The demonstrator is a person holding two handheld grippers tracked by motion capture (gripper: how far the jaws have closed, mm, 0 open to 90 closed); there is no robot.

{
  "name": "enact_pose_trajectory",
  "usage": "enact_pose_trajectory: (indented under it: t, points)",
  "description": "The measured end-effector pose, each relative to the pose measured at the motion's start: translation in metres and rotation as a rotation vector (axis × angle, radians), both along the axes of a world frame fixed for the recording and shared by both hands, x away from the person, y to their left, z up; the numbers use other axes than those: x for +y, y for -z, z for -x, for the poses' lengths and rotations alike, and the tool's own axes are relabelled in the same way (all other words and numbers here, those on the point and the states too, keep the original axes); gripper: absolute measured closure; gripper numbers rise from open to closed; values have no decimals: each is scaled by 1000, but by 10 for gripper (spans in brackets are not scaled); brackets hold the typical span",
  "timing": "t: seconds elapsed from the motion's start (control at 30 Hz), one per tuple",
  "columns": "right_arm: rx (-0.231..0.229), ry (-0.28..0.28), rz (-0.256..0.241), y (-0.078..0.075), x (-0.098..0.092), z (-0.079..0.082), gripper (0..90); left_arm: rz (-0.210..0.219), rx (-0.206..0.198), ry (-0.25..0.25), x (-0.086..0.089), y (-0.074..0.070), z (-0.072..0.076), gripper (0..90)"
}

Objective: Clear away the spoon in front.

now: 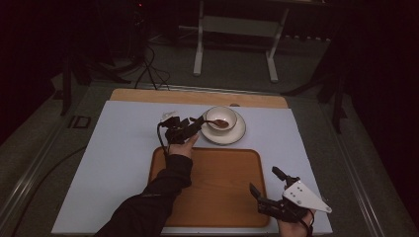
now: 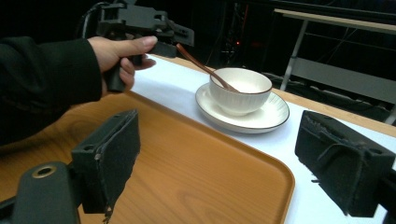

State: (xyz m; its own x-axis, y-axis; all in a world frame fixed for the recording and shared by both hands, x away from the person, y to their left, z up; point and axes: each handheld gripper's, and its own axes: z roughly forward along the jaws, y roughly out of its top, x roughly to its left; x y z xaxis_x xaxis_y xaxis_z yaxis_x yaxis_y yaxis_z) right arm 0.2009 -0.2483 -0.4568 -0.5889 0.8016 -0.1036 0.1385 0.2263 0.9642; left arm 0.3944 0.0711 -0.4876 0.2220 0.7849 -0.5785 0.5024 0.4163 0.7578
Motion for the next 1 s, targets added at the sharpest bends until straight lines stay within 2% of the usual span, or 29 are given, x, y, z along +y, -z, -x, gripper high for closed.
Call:
enact_pose_trajectory:
  t: [0.1, 0.2, 0.33, 0.43, 0.63, 0.7, 0.8, 0.87, 0.9, 1.0]
  points:
    - [1, -4, 1, 0, 0, 0, 141, 26, 12, -30, -5, 3, -1, 372]
    - [2, -4, -2, 0, 0, 0, 142, 73, 19, -62, -9, 7, -3, 419]
    - [3, -5, -4, 0, -1, 0, 142, 87, 17, -83, -15, 10, -5, 454]
    - [3, -5, -6, 0, -1, 0, 142, 128, 28, -116, -16, 13, -6, 518]
    - [8, -2, -11, 0, -2, -1, 142, 164, 29, -139, -15, 15, -8, 606]
    - [10, -4, -10, 0, -1, -2, 142, 163, 24, -141, -16, 15, -9, 616]
    - [13, -5, -12, 0, -1, -2, 142, 194, 37, -151, -15, 17, -10, 667]
    - [14, -7, -12, 1, -1, -2, 142, 195, 26, -156, -15, 17, -11, 735]
    - [13, -7, -12, 0, -1, -2, 143, 205, 28, -156, -15, 18, -12, 735]
    - [13, -8, -14, 0, -1, -2, 142, 205, 35, -163, -13, 21, -15, 811]
